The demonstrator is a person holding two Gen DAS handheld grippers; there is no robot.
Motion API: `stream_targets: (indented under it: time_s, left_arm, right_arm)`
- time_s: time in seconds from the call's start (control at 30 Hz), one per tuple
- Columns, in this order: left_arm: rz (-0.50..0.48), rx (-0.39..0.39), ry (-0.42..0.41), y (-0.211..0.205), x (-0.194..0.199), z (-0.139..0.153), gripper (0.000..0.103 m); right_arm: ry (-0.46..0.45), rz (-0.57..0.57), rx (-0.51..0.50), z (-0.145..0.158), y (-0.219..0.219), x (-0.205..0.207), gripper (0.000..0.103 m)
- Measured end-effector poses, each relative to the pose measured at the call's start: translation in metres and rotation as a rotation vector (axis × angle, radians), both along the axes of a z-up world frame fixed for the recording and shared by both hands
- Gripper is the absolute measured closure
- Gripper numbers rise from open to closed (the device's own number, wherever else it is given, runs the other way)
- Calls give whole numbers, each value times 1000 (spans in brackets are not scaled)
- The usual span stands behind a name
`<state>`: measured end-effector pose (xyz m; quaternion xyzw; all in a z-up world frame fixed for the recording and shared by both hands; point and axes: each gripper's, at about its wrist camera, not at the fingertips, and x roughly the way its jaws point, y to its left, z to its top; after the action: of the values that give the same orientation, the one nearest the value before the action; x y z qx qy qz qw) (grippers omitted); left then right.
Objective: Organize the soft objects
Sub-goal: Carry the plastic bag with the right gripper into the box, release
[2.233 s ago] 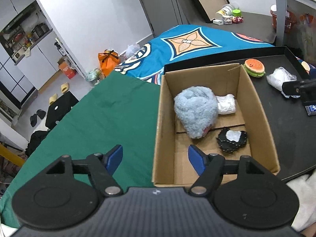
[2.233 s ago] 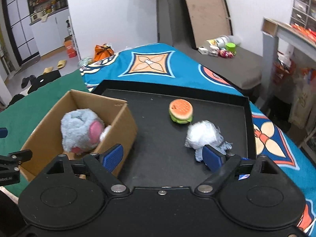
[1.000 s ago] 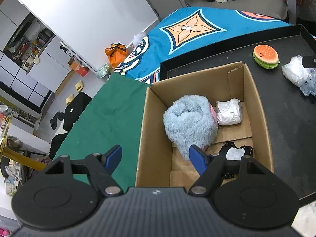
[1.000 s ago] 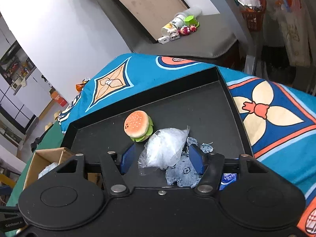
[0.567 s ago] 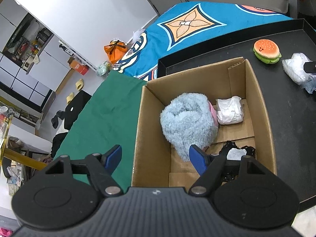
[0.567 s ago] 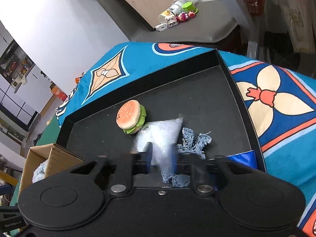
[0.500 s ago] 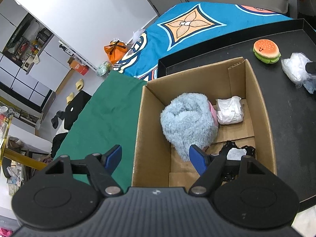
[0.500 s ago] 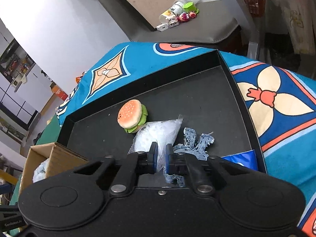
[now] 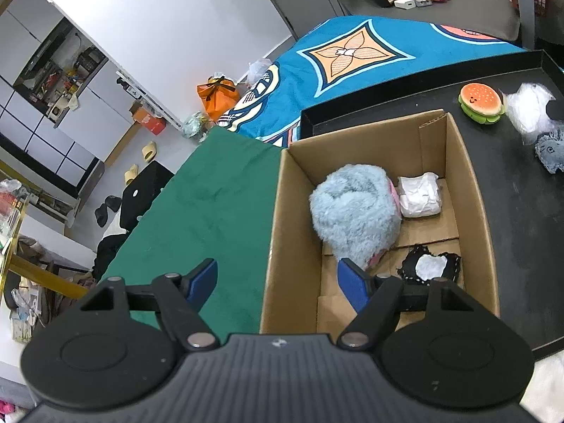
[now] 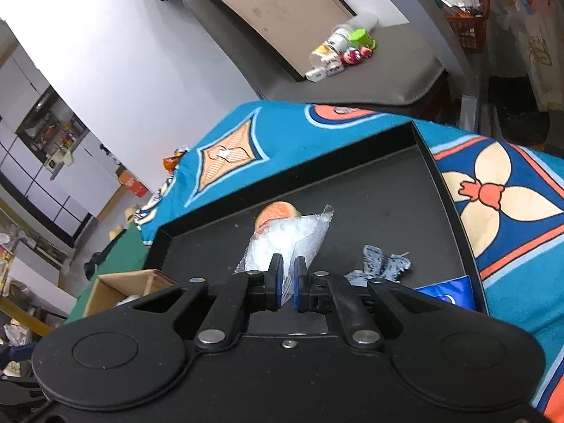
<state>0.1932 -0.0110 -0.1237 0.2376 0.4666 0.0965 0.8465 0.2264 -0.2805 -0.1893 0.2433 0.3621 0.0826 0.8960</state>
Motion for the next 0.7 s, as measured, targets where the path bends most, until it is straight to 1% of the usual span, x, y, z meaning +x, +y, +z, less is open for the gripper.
stream_targets:
  time_s: [0.4,0.53,0.7]
  left_arm:
    - [4,-43,-26,13,-15,12,29]
    - [7,-71,-32,18,-18,15,29]
    - [16,-91,-64,25,-24,20,29]
  right_arm:
    - [-81,57,14,31,11,-15,97]
    - [-105,84,24,39,17,-20,97]
    - [-135,126,35,49,28,-27,97]
